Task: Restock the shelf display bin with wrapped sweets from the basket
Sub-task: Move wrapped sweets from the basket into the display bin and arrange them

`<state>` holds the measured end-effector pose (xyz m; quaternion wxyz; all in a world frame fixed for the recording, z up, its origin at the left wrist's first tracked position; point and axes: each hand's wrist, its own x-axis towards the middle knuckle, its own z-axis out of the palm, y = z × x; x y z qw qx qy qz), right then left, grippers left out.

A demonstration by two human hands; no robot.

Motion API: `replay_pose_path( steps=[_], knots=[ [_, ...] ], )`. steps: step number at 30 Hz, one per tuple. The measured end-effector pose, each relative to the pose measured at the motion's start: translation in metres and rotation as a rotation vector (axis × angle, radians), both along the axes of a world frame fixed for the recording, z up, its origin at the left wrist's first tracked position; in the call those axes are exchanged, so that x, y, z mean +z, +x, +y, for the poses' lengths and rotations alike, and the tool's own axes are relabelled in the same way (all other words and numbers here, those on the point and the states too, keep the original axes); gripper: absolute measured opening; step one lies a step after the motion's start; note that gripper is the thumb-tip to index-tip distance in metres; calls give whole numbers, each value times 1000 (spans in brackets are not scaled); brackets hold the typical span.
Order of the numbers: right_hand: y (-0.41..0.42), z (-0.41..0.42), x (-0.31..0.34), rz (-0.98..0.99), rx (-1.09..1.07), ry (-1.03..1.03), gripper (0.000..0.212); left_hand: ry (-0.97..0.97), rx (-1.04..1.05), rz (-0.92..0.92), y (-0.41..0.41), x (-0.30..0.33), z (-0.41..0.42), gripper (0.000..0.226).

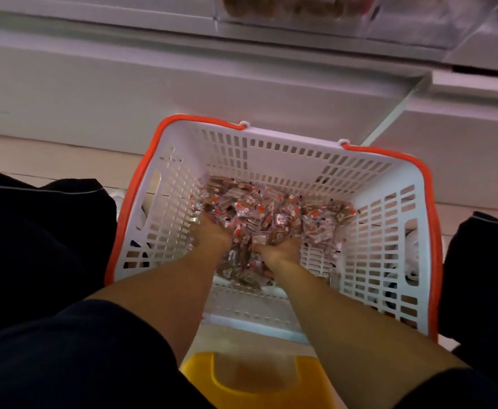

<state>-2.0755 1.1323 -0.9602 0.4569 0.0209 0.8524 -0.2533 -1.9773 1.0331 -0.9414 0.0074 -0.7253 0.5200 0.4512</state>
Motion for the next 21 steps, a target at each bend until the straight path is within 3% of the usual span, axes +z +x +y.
replay_pose_path(
  steps=[4,6,9,11,14,15,16,19,21],
  knots=[
    [-2,2,1,-35,-67,-38,110,60,32,99,-4,1,3,60],
    [-2,2,4,-41,-65,-52,111,102,76,149,-6,1,5,69],
    [-3,5,10,22,-80,-74,78,168,158,191,-5,-2,7,77],
    [-9,7,15,18,-117,-112,54,185,163,183,-4,-2,8,69],
    [-21,10,25,-93,-166,-139,40,106,235,209,-3,2,6,16],
    [-26,11,29,-114,-193,-152,35,74,246,231,-4,4,6,10],
    [-31,12,34,-113,-222,-160,30,49,255,230,-7,13,6,22],
    [-48,16,49,-124,-273,-165,24,16,221,202,-6,20,6,19],
    [-57,18,62,-217,-217,-170,19,12,224,218,-3,23,4,34]
  ],
)
